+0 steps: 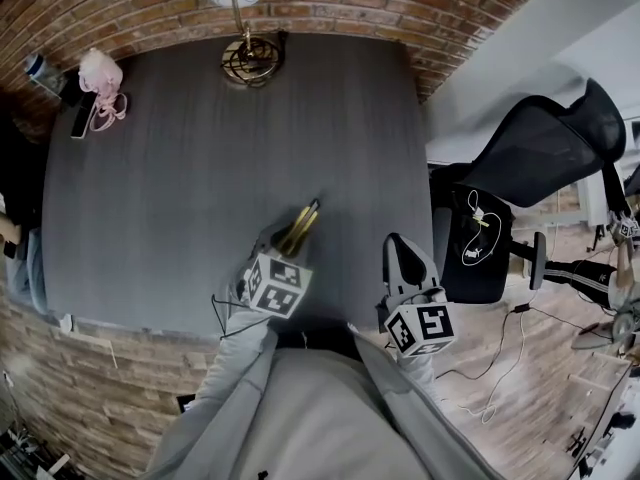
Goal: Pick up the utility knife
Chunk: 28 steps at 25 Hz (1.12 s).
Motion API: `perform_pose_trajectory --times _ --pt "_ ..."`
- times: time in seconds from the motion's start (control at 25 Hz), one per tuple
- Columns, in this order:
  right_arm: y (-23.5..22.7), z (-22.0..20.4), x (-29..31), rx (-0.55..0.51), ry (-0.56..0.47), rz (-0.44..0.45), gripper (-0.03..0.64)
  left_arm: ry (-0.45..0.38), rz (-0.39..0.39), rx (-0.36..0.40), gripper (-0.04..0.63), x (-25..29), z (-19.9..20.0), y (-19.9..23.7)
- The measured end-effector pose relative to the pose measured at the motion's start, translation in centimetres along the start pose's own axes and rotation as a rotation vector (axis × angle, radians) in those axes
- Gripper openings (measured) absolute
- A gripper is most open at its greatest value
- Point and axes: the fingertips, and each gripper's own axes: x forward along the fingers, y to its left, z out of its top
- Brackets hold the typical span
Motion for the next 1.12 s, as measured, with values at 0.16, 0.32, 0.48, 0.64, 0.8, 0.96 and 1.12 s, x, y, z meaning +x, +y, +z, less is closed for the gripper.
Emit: perform_pose_trajectory --times 0.16,0.32,0.48,0.64,0.8,0.96,1.12 --pt "0.6 1.2 0.5 -0.015 -0.023 0.026 0.018 -0.047 0.034 -0.01 0.13 -1.6 1.8 1.1" --pt "1.2 2.6 1.3 -0.033 -0.049 0.058 0.018 -0.094 0.077 -0.035 0.13 -3.3 3.4 2.4" --pt "1.9 3.8 1.7 -0.056 -0.071 0.088 0.018 -0.14 0.117 -0.049 0.13 -5.3 4.8 3.6" --pt "2.8 5.1 2.4 -0.076 -0.097 0.117 0.018 -0.193 0.154 -0.052 0.13 -7.6 6.4 4.9" --pt "3.6 6.2 2.8 -0.094 -0.119 0.147 0.018 -0.265 0.176 -0.06 0.13 -10.1 8.6 5.8" --pt "4.2 7.4 3.3 -0.112 -0.143 0.169 0.018 -0.323 0.201 -0.055 0.13 -12.3 10.4 6.6" --pt "4.9 8.7 3.5 -0.137 -0.167 0.185 0.018 -0.375 0.218 -0.058 0.13 -14.1 11.7 7.2"
